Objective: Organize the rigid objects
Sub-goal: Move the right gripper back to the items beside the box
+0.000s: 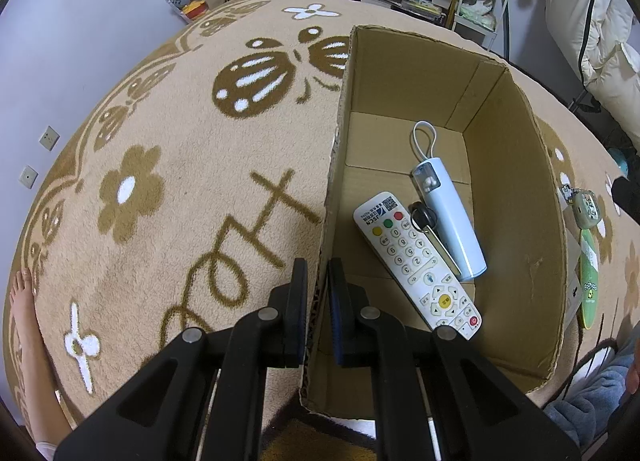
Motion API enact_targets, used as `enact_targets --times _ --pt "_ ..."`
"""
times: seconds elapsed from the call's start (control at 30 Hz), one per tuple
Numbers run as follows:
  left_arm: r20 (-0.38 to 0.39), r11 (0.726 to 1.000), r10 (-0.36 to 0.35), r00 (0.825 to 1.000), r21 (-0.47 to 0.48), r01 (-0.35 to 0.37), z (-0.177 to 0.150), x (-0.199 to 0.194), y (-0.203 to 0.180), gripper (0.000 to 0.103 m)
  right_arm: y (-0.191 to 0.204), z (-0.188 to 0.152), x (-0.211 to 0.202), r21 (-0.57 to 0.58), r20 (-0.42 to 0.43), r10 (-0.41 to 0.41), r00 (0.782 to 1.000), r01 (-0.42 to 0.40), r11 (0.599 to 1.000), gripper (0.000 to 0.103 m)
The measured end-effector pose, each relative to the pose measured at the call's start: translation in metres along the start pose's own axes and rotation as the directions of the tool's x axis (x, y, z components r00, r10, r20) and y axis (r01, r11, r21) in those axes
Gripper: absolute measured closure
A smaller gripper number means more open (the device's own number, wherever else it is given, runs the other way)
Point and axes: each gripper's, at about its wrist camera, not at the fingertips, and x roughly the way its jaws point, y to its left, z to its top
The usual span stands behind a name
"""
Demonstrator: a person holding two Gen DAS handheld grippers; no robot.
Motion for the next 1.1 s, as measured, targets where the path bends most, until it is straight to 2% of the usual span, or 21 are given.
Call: enact_targets --times 0.43,0.57,0.83,0.87,0.93,1.1 --pt "-0.005 1.000 -0.006 1.000 0.006 0.006 0.000 -0.001 -0.001 0.094 -0.038 -0.011 0.025 0.030 -0.075 -0.055 0.996 0.057 0.998 0.000" --pt "-0.006 1.000 -0.006 1.000 0.009 0.006 0.000 -0.001 -0.001 0.095 -0.049 -0.014 0.035 0.090 -0.119 0.010 0.993 0.000 0.996 0.000" --pt "-0.006 1.000 -0.010 1.000 0.007 0.010 0.000 -0.001 -0.001 0.095 -0.061 -0.021 0.051 0.106 -0.149 -0.005 0.989 0.021 0.994 0.000" --pt "-0.006 1.000 -0.011 1.000 0.004 0.011 0.000 -0.001 0.000 0.095 -0.062 -0.021 0.053 0.107 -0.154 -0.003 0.988 0.020 0.994 0.003" --pt "-0.007 1.000 -0.014 1.000 0.001 0.014 0.001 -0.001 0.000 0.095 -0.064 -0.022 0.058 0.112 -0.176 0.009 0.984 0.011 0.994 0.017" --pt "-0.007 1.000 -0.015 1.000 0.000 0.015 0.001 -0.001 0.000 0.095 -0.064 -0.026 0.072 0.118 -0.230 0.016 0.973 0.012 0.993 0.027"
